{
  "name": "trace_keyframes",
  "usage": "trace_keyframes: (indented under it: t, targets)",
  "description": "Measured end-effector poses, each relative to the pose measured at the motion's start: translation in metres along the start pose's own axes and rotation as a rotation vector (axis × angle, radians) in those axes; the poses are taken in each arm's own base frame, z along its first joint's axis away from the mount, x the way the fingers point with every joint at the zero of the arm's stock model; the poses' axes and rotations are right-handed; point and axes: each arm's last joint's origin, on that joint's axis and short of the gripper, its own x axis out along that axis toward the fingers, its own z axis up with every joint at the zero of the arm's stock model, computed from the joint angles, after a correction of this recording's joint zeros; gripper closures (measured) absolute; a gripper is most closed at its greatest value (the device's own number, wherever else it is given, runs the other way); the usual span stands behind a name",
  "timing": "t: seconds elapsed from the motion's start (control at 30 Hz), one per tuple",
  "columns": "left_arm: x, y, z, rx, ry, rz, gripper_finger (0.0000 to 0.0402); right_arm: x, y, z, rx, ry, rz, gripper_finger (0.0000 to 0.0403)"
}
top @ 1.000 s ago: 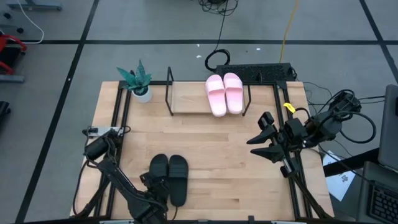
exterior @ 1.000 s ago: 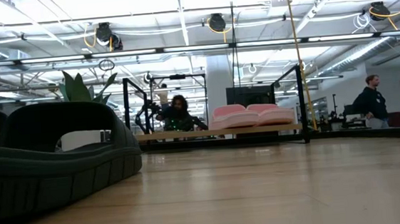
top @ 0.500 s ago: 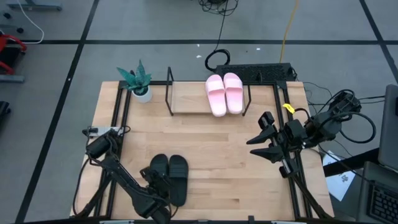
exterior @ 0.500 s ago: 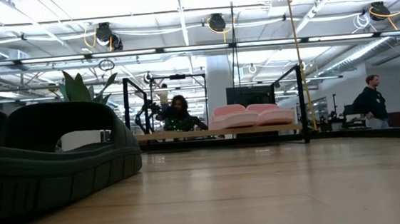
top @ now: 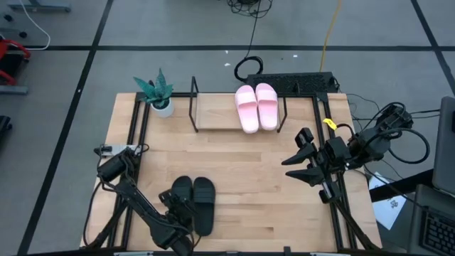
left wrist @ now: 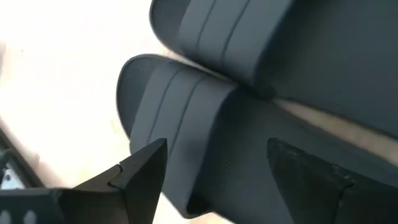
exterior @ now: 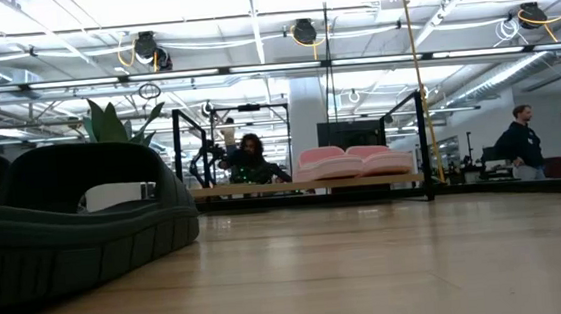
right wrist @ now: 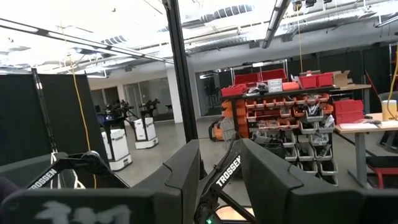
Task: Pick and place slides into the shelf
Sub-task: Put the left black slipper on the shelf
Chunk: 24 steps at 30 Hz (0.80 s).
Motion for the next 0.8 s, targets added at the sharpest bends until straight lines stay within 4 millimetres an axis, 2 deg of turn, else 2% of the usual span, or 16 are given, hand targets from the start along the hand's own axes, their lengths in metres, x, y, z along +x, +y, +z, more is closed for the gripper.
trace_keyframes:
  t: [0.2, 0.67, 0.8]
  targets:
    - [0.005, 0.007, -0.003, -0.014, -0.008, 0.08, 0.0127, 0.0, 0.0, 0.0, 0.0, 0.0, 0.0, 0.0293]
    - [0.005, 0.001, -0.007, -0.004, -0.05, 0.034, 0.0126, 0.0, 0.0, 0.0, 0.0, 0.0, 0.0, 0.0293]
    - [0.013, 0.002, -0.012, -0.01, -0.044, 0.055, 0.0126, 0.0, 0.0, 0.0, 0.0, 0.0, 0.0, 0.0293]
